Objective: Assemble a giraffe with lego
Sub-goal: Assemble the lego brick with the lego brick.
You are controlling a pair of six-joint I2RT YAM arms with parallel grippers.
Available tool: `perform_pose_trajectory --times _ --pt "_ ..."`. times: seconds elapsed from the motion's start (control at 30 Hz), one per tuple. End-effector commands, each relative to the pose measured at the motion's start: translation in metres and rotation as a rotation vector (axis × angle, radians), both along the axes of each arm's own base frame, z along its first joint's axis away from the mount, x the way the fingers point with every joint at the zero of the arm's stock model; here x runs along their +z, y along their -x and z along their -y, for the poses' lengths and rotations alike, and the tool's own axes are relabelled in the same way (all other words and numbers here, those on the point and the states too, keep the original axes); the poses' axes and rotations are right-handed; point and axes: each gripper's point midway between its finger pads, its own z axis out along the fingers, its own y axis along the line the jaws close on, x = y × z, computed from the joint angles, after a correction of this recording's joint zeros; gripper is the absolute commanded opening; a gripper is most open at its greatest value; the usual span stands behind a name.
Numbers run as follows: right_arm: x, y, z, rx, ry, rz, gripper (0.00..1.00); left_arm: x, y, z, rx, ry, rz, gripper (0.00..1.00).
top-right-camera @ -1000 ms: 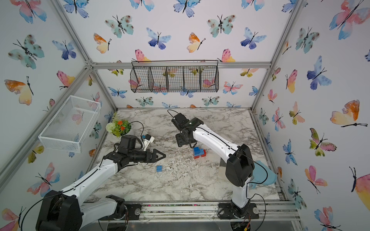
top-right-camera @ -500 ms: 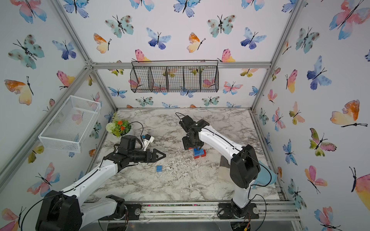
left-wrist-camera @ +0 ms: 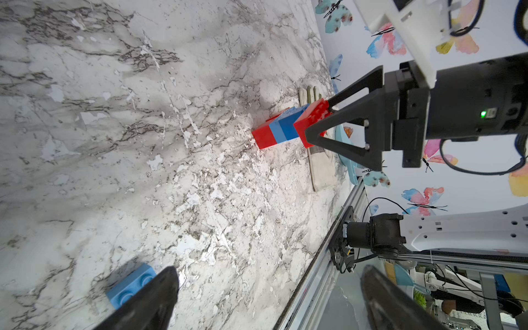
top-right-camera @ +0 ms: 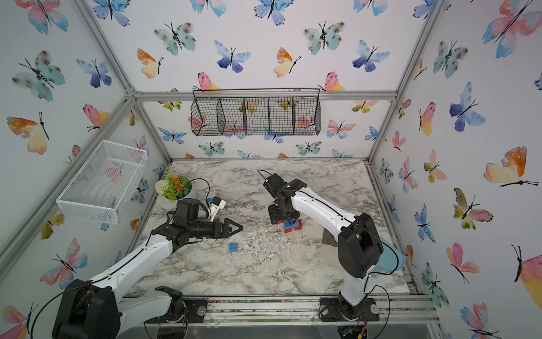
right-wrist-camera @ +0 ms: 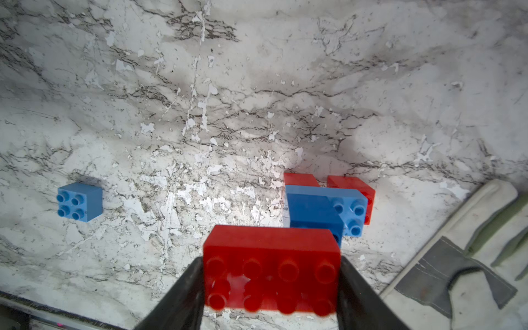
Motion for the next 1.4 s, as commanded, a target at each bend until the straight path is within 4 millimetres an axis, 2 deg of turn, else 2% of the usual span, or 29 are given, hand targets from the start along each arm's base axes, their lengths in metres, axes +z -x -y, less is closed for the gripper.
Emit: perform_pose_trajectory --times 0.0,0.33,0.83,1.2,1.37 --pt "0.006 0.000 0.006 -0.009 -0.015 0.014 0.61 0.004 0.001 0.000 -0.003 0.011 0.013 0.98" --pt "0.001 0.003 0.014 -0.018 0.004 0.014 0.60 0.004 0.001 0.000 0.000 0.009 0.015 0.98" --pt "-0.005 0.008 0.007 0.026 -0.030 -0.012 0.59 0.003 0.001 0.000 0.001 0.006 0.015 0.98" --pt "-0.003 0.006 0.003 0.036 -0.042 -0.009 0.58 0.004 0.000 0.000 0.001 0.007 0.017 0.98" --pt "0.001 0.008 0.008 0.026 -0.023 -0.011 0.57 0.004 0.000 0.000 0.002 0.006 0.019 0.98"
